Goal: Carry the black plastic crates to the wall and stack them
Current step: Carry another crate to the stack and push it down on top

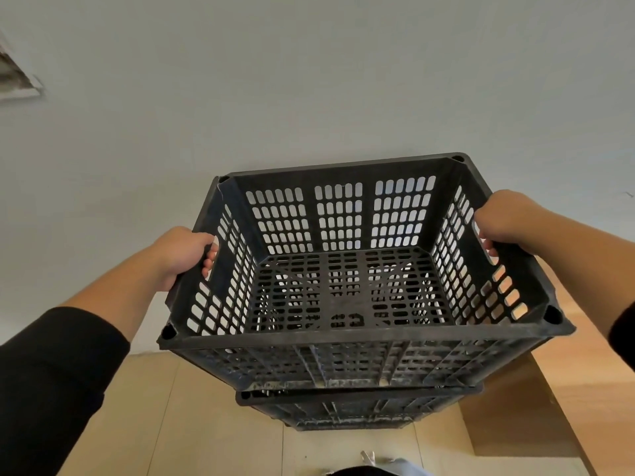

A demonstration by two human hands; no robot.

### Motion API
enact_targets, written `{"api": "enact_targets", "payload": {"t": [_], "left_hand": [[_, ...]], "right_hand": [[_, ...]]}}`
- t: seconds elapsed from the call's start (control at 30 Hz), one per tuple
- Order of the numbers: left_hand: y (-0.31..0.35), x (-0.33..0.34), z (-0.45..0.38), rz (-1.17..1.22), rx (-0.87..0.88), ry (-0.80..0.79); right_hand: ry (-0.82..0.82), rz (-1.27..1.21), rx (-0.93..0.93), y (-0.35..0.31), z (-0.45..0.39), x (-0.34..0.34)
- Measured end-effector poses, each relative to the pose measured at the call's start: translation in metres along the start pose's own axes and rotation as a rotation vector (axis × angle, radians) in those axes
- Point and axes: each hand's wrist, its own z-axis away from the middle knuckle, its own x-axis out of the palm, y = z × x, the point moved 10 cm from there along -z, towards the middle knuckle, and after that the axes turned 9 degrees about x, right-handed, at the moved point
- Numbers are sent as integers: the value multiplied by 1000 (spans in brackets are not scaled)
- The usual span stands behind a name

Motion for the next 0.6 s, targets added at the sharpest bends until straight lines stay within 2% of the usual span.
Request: {"api": "enact_targets", "payload": {"t": [0.3, 0.47, 0.6], "left_hand": [[-8, 6, 9, 28, -3, 4], [-3, 9, 11, 17, 18, 8], [-6, 8, 10, 12, 11, -4]], "right_hand": [[-11, 22, 17, 14, 2, 1], [-71, 34, 35, 10, 0, 2], [-40, 25, 35, 9, -1, 2]]}}
